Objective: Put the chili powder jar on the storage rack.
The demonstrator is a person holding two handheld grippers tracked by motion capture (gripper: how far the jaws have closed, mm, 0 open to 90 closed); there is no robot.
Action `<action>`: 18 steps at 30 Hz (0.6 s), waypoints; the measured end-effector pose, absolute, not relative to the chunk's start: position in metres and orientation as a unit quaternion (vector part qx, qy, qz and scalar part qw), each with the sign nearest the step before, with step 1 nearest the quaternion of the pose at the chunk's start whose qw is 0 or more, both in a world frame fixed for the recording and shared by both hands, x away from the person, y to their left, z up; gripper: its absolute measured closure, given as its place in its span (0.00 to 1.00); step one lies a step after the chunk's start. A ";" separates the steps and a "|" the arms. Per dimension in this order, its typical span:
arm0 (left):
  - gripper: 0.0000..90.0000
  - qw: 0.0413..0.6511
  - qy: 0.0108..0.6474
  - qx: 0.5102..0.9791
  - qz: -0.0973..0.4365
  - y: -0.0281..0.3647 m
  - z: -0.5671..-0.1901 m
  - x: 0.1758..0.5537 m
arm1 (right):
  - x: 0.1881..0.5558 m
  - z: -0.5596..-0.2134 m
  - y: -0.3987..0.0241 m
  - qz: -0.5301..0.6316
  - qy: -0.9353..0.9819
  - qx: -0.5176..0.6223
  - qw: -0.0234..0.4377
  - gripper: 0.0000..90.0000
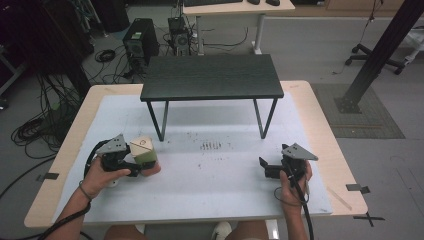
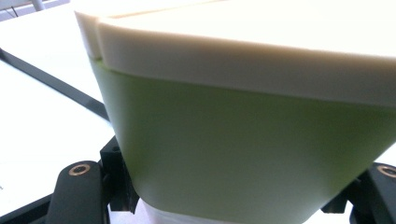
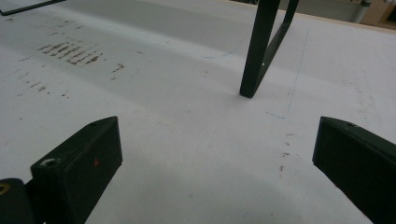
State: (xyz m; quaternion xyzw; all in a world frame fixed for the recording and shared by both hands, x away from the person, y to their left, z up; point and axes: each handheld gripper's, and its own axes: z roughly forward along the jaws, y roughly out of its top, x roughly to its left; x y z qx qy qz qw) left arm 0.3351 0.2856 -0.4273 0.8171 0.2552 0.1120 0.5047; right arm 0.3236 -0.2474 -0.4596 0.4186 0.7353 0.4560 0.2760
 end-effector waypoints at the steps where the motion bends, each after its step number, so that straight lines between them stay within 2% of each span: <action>1: 0.31 0.504 0.254 0.818 0.114 0.286 -0.427 0.335 | 0.324 -0.460 -0.247 0.456 0.735 0.418 0.276 0.01; 8: 0.31 0.515 0.254 0.811 0.115 0.286 -0.420 0.333 | 0.323 -0.460 -0.247 0.457 0.735 0.418 0.276 0.01; 18: 0.31 0.534 0.221 0.808 0.119 0.278 -0.372 0.329 | 0.323 -0.459 -0.247 0.459 0.735 0.416 0.276 0.01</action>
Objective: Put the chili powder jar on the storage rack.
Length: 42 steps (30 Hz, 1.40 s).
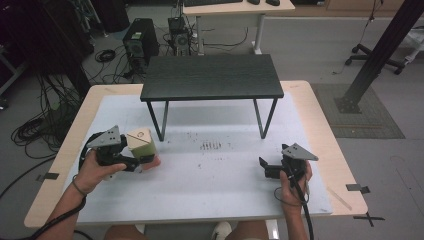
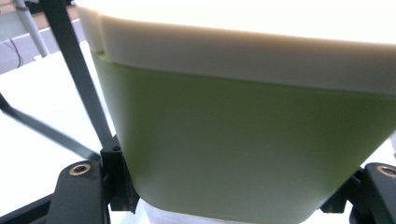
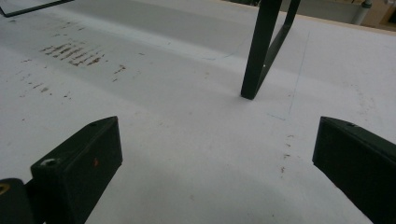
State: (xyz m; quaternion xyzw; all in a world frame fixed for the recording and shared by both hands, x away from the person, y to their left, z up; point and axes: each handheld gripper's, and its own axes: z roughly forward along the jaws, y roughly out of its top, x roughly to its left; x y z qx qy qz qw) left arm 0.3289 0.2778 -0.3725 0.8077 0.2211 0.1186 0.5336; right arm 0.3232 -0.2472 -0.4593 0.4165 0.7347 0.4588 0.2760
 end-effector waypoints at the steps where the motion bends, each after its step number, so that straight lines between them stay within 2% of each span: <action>1: 0.31 0.535 0.219 0.807 0.119 0.277 -0.367 0.329 | 0.323 -0.459 -0.247 0.459 0.735 0.416 0.276 0.01; 22: 0.31 0.543 0.179 0.811 0.128 0.254 -0.260 0.333 | 0.322 -0.459 -0.249 0.467 0.730 0.415 0.277 0.01; 42: 0.31 0.564 0.149 0.802 0.130 0.216 -0.196 0.369 | 0.321 -0.459 -0.251 0.472 0.724 0.418 0.278 0.01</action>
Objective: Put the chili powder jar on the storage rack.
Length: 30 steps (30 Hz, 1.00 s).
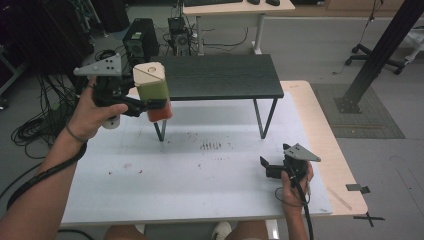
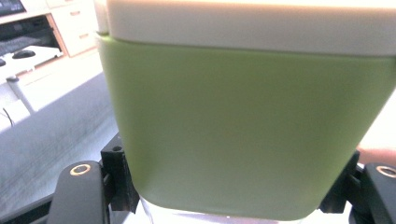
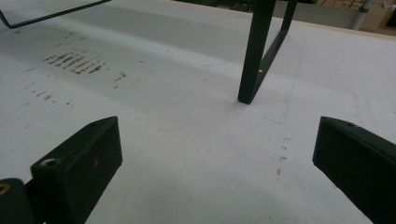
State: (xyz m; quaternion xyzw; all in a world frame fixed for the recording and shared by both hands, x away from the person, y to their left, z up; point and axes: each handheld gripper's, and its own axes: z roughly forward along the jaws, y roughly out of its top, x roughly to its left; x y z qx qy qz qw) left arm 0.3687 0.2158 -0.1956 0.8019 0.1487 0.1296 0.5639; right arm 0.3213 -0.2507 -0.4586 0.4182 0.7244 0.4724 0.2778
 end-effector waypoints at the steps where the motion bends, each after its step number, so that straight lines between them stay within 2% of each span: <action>1: 0.31 0.564 0.146 0.802 0.130 0.211 -0.191 0.373 | 0.321 -0.459 -0.251 0.474 0.723 0.419 0.278 0.01; 16: 0.31 0.569 0.139 0.800 0.125 0.180 -0.176 0.405 | 0.321 -0.459 -0.253 0.480 0.718 0.422 0.275 0.01; 30: 0.31 0.576 0.151 0.794 0.125 0.162 -0.179 0.436 | 0.320 -0.459 -0.254 0.482 0.715 0.424 0.275 0.01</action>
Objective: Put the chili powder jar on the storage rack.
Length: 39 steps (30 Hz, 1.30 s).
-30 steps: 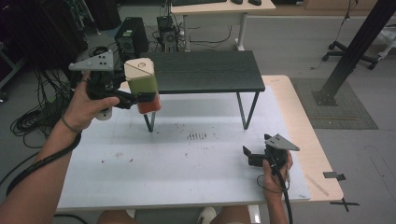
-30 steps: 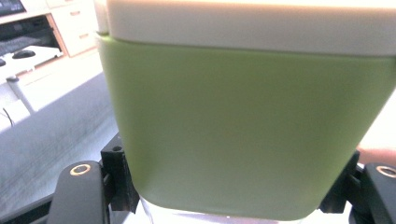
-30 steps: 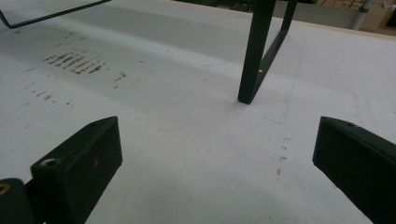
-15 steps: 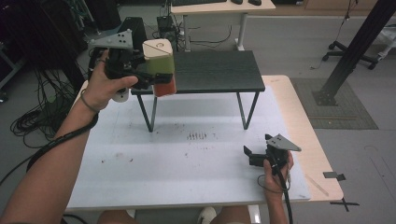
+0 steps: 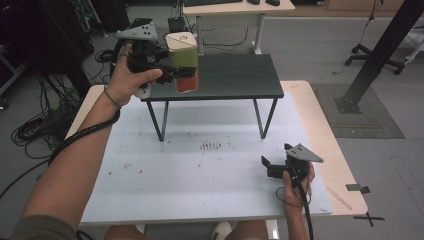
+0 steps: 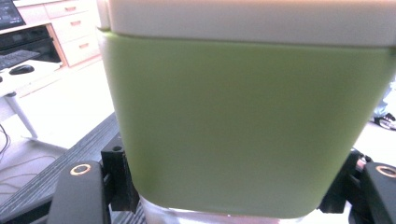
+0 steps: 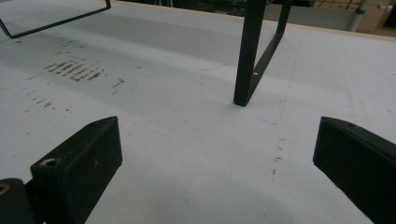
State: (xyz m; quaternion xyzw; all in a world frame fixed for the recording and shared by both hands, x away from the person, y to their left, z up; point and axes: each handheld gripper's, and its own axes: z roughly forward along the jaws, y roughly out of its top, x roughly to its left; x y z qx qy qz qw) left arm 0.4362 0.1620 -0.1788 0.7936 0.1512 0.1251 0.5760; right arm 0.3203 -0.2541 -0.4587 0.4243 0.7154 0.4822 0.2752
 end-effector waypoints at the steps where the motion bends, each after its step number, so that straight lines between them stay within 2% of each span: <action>1: 0.31 0.576 0.155 0.793 0.124 0.160 -0.181 0.442 | 0.320 -0.459 -0.254 0.482 0.716 0.423 0.275 0.01; 14: 0.31 0.570 0.177 0.793 0.125 0.147 -0.193 0.471 | 0.320 -0.459 -0.254 0.484 0.714 0.424 0.276 0.01; 39: 0.31 0.559 0.215 0.788 0.142 0.149 -0.219 0.486 | 0.320 -0.459 -0.255 0.489 0.712 0.424 0.273 0.01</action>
